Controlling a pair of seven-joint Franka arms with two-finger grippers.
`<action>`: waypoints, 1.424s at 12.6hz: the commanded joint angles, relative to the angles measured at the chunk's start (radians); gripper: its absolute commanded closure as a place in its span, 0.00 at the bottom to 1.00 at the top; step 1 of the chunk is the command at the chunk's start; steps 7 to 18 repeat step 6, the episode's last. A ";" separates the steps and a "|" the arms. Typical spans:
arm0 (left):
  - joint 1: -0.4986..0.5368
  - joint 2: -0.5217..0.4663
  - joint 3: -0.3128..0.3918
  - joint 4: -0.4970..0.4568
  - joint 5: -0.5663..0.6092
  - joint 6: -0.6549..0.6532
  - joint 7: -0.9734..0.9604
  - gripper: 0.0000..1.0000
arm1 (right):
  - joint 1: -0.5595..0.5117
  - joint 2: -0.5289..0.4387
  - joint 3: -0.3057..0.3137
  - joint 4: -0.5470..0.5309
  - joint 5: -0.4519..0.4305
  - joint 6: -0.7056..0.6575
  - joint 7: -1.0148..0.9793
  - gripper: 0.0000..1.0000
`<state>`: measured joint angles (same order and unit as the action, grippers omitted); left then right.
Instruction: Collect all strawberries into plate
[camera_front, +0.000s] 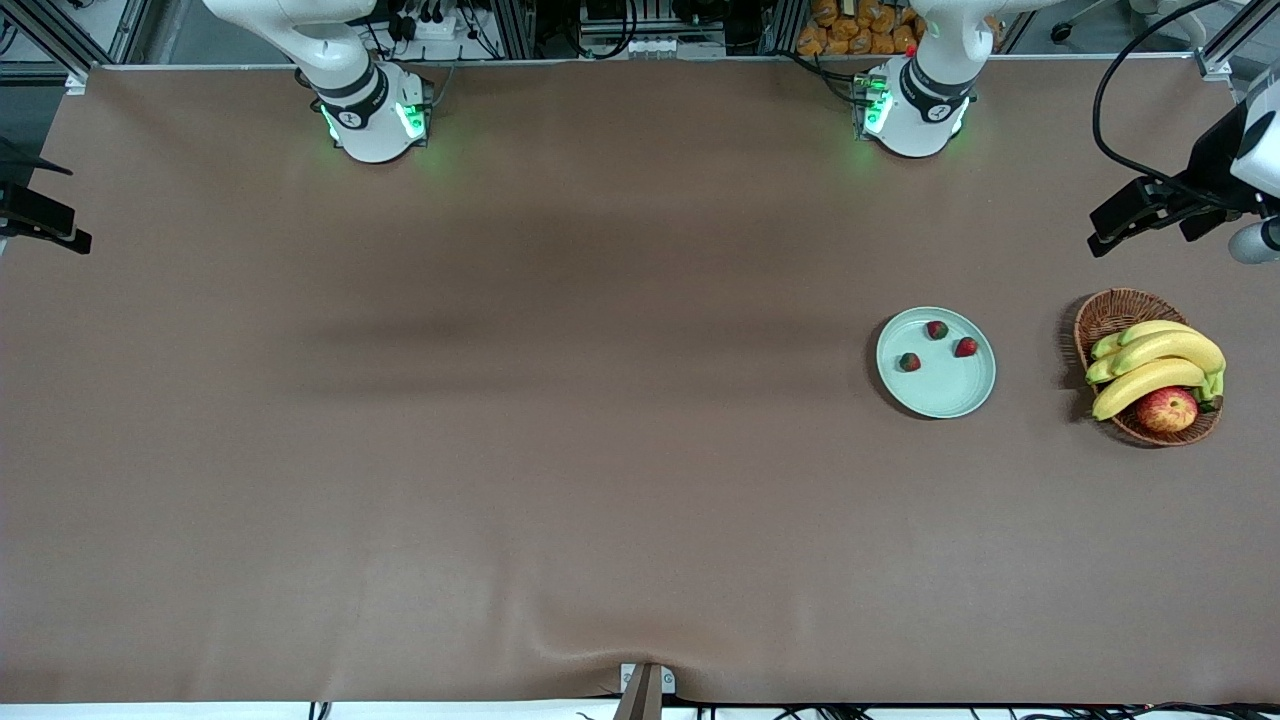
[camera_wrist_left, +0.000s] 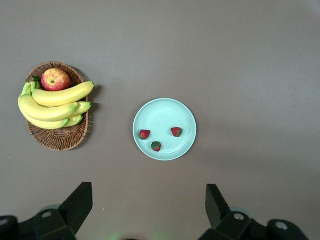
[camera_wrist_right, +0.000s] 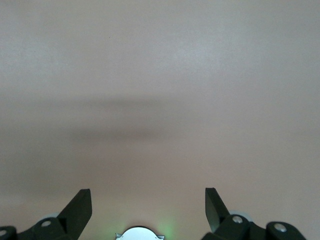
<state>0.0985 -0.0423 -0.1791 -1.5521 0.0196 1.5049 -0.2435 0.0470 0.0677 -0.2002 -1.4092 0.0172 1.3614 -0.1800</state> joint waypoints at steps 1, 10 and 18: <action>-0.089 -0.044 0.096 -0.055 -0.021 0.011 0.042 0.00 | 0.022 -0.008 0.004 -0.002 0.010 -0.005 0.010 0.00; -0.131 -0.048 0.125 -0.042 -0.020 0.003 0.052 0.00 | 0.043 -0.012 0.013 0.003 0.010 -0.004 0.002 0.00; -0.131 -0.048 0.125 -0.042 -0.020 0.003 0.052 0.00 | 0.043 -0.012 0.013 0.003 0.010 -0.004 0.002 0.00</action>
